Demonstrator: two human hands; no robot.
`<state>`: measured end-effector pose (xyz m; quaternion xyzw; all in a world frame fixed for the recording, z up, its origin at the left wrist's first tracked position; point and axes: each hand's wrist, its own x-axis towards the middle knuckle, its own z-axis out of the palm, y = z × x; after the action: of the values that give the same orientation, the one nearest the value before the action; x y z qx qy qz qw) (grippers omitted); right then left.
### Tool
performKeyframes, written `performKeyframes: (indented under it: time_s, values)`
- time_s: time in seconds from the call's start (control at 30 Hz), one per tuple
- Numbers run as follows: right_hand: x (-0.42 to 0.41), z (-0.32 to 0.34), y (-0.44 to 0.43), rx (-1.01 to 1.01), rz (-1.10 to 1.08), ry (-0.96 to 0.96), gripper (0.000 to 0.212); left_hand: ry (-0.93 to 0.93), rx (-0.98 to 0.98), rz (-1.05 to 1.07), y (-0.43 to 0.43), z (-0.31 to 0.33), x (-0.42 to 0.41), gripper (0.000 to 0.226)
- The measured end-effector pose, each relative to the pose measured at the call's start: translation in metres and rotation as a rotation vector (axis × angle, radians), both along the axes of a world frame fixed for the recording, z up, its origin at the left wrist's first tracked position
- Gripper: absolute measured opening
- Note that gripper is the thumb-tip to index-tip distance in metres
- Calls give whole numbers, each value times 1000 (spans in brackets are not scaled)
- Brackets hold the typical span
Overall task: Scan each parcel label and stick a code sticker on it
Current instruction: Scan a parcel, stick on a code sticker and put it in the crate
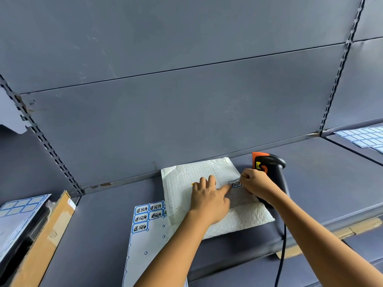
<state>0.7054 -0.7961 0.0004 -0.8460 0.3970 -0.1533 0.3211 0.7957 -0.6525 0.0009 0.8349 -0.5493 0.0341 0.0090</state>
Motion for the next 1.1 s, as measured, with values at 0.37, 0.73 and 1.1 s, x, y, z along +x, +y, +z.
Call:
performKeyframes:
  time_s: [0.37,0.73,1.1]
  values:
    - [1,-1,2,-64,-32,31,21,-28,20,40,-12,3,-2,48]
    - [3,-2,2,-76,-73,39,23,-23,-6,29,-9,-3,0,53]
    - [4,-3,3,-48,-105,-43,26,19,-98,5,-8,-5,1,65]
